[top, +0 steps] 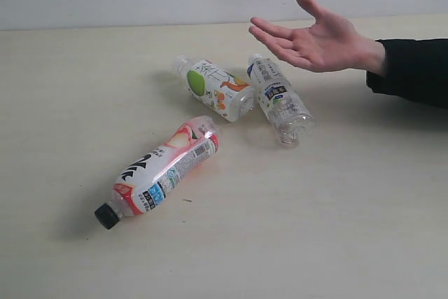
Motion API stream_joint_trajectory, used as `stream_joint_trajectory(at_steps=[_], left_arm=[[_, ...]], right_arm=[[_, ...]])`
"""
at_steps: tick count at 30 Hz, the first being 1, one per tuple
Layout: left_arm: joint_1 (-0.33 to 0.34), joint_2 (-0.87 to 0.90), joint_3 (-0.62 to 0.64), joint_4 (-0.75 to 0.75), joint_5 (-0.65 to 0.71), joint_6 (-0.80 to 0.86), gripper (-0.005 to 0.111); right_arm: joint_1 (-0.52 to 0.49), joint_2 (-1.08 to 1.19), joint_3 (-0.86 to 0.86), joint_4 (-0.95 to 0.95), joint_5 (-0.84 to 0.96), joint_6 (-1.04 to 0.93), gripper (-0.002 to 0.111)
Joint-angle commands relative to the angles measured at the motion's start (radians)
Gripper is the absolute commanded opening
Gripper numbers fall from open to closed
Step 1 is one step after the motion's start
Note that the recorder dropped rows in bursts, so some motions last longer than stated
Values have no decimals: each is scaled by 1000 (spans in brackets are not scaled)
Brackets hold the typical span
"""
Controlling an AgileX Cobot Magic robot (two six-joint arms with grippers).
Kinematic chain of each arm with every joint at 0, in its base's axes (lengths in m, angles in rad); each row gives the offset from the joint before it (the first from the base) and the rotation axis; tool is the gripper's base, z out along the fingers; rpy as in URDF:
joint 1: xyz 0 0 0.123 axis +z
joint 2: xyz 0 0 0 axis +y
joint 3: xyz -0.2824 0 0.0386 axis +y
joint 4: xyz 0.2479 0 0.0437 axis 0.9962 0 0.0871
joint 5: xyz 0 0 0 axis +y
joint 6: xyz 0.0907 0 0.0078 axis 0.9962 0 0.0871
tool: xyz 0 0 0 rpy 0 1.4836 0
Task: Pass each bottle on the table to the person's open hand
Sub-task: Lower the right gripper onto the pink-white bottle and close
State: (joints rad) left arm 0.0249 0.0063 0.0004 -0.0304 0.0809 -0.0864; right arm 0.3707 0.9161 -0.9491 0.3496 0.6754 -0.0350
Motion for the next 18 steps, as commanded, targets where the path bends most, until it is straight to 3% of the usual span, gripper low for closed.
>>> stream_joint_trajectory(at_steps=[1,5,8,11,15,18], left_arm=[[-4,-6,0,-6,0,4,0],[-4,-6,0,-6,0,4,0],[-4,-6,0,-6,0,4,0],[-4,-6,0,-6,0,4,0],[-4,-6,0,-6,0,4,0],[-4,-6,0,-6,0,4,0]], right_arm=[[1,101,-12,80,-78,-52,0],[1,204,-69,178,-64,-291,0],[1,322,-146,310,91,-563,0],[10,434,-220,371,222,-650,4],[115,601,-305,241,259,-645,22],[199,693,-352,130,245,-708,30]])
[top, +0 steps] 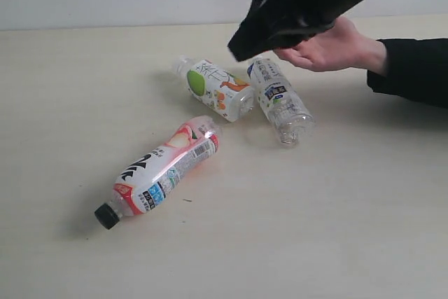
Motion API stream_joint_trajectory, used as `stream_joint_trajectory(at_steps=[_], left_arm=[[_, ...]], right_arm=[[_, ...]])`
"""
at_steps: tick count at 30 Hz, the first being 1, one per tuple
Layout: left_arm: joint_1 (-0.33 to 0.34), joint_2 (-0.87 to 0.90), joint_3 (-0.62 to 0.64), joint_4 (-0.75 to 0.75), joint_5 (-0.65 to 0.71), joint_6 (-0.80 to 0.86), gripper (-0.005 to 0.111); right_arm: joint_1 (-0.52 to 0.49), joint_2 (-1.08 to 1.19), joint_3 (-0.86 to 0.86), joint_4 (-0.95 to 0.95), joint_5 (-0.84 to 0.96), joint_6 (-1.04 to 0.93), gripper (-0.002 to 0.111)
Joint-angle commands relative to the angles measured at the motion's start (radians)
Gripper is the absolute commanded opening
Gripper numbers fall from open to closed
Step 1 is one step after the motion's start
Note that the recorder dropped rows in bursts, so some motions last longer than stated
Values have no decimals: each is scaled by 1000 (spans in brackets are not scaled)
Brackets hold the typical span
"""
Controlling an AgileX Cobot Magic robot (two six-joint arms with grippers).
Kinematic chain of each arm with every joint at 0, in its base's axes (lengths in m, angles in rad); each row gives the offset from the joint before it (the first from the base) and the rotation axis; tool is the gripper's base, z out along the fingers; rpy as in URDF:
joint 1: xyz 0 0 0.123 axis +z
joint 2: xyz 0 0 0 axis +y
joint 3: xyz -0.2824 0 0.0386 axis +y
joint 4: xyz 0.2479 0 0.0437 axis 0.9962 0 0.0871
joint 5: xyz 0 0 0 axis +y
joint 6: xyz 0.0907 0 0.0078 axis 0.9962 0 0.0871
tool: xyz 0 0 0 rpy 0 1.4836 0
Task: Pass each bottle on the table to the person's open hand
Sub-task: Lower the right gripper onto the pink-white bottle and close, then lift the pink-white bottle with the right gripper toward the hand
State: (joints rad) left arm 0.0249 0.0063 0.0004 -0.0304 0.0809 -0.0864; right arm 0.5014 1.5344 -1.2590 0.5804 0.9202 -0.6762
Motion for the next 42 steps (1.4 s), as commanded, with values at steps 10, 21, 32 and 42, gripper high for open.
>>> stream_joint_trajectory(at_steps=[10,21,32,42], left_arm=[[-4,-6,0,-6,0,4,0],[-4,-6,0,-6,0,4,0],[-4,-6,0,-6,0,4,0],[-4,-6,0,-6,0,4,0]], right_arm=[[354,252,-54,-656,-184,-225,72],[418,384,-54,-895,-282,-243,80],[430,450,-54,-897,-365,-401,80],[430,512,-54,-895,-426,-404,80]])
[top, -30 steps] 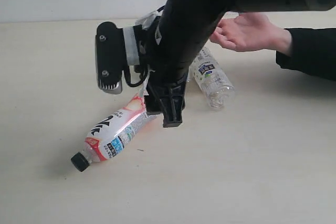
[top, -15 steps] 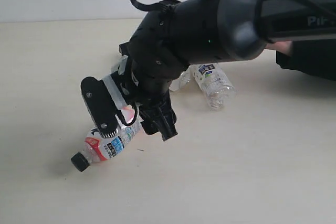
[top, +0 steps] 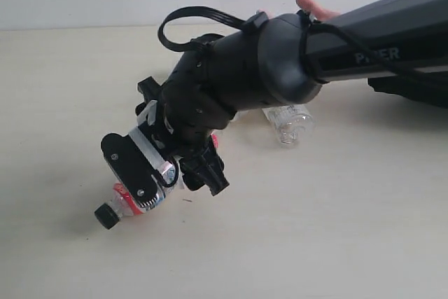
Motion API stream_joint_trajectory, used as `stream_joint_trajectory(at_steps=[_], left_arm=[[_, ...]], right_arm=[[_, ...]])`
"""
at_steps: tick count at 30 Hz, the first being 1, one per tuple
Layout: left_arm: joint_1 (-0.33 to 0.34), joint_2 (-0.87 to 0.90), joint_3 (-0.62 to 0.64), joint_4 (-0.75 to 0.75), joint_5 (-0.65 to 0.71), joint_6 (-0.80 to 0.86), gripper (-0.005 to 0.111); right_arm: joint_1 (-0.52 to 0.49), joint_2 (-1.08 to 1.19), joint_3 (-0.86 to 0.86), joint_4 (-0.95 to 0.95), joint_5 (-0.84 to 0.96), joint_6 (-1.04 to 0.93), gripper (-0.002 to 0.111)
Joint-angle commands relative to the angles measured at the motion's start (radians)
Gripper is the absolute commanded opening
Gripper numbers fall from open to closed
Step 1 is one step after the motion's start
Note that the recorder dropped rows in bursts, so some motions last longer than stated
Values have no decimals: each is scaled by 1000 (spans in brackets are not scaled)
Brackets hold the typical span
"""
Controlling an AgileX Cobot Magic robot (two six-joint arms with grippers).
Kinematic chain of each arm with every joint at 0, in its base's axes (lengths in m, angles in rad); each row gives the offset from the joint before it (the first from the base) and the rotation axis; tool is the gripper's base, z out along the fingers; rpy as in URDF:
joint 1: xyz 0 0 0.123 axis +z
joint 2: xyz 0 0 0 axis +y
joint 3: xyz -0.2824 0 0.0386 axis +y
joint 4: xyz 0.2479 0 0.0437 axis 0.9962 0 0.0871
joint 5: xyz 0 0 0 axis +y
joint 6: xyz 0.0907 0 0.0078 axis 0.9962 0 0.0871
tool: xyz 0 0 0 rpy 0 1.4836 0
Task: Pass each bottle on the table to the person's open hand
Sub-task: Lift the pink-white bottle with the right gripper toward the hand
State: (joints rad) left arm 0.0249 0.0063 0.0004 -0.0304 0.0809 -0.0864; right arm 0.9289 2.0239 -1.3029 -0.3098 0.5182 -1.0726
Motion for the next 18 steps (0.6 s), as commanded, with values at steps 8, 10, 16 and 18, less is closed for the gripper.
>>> stream_joint_trajectory(at_steps=[8,10,16,18], left_arm=[[-4,-6,0,-6,0,4,0],[-4,-6,0,-6,0,4,0],[-4,-6,0,-6,0,4,0],[-4,-6,0,-6,0,4,0]], right_arm=[[2,57,-10,-5,-42,19,71],[2,57,-10,-5,-47,84,57],[2,43,-10,-5,-52,139,8],[2,22,-10,-5,-43,142,0]])
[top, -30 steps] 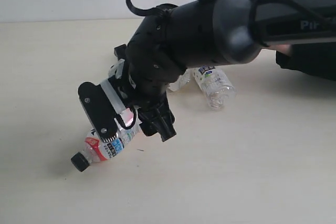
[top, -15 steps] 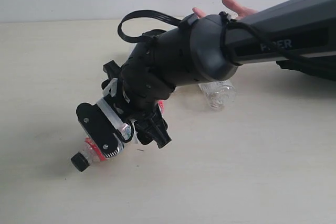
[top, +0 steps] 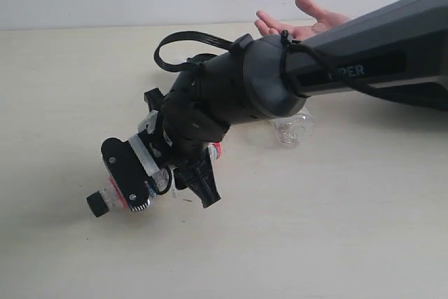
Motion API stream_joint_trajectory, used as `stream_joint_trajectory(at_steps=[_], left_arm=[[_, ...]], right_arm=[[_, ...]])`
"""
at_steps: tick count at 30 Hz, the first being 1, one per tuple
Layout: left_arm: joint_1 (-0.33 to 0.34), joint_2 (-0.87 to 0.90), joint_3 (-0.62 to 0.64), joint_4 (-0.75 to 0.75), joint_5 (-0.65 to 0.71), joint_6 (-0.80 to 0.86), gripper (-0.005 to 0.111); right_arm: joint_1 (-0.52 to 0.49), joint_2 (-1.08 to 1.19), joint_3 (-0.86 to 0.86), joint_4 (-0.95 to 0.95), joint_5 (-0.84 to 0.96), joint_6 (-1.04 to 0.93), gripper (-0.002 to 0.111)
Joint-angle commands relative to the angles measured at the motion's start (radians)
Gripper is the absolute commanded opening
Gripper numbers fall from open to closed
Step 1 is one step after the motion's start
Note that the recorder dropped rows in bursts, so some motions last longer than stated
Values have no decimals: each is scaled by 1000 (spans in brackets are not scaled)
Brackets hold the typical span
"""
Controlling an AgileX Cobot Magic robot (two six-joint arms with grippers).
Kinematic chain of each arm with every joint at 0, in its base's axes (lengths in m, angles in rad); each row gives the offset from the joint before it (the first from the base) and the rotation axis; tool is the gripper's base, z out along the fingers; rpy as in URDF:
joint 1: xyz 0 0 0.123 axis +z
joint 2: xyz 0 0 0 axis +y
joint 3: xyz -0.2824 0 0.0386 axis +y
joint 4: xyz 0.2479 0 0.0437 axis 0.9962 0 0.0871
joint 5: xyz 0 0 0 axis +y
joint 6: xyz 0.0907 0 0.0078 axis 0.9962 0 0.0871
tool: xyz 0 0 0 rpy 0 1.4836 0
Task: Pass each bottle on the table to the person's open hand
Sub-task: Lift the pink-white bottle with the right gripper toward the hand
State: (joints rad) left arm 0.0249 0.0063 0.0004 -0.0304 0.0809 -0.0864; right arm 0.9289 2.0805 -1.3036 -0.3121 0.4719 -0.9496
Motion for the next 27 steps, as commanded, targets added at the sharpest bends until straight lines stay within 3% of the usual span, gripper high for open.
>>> stream_joint_trajectory(at_steps=[1,4,10,17,21,27], left_arm=[[-4,-6,0,-6,0,4,0],[-4,-6,0,-6,0,4,0],[-4,-6,0,-6,0,4,0],[-4,-6,0,-6,0,4,0],[-4,-6,0,-6,0,4,0],[-4,-6,0,-6,0,4,0]], right_arm=[[2,-48,-9,-3,8,26,0],[2,-100,-9,-3,7,159,0],[0,-262,-9,-21,7,608,0],[-85,-421,-44,-269,205,1155,0],[-235,-449,-132,-214,344,1187,0],[-442,-413,-270,127,507,1049,0]])
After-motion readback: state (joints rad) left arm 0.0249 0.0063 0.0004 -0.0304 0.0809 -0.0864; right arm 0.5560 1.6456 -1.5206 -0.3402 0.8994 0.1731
